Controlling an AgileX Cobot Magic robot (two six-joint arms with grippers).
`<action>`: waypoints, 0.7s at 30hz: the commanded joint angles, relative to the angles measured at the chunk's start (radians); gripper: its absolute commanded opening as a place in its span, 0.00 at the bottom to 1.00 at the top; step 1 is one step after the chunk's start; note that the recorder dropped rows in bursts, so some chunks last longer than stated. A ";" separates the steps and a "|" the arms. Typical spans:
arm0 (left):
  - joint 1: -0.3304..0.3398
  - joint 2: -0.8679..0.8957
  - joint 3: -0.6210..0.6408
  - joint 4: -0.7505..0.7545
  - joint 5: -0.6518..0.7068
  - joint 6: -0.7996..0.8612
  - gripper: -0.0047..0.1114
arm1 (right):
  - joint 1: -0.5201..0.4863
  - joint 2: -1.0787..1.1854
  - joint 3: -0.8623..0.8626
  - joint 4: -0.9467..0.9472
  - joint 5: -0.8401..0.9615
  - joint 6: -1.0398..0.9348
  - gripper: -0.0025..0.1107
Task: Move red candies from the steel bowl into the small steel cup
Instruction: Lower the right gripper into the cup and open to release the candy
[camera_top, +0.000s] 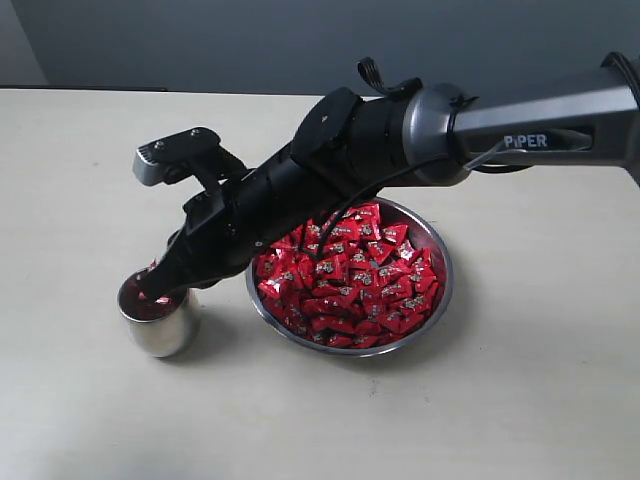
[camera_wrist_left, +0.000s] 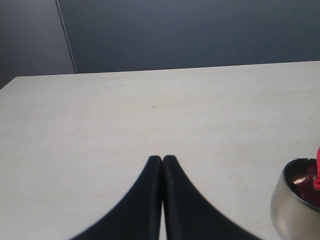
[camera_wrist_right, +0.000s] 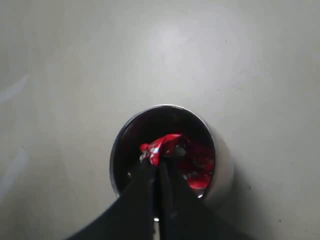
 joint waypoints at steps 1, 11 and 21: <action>0.001 -0.004 0.004 -0.002 -0.002 -0.001 0.04 | 0.000 0.001 -0.007 -0.014 -0.020 -0.077 0.01; 0.001 -0.004 0.004 -0.002 -0.002 -0.001 0.04 | 0.000 0.001 -0.007 -0.014 -0.010 -0.230 0.01; 0.001 -0.004 0.004 -0.002 -0.002 -0.001 0.04 | 0.000 0.001 -0.007 0.035 -0.002 -0.284 0.01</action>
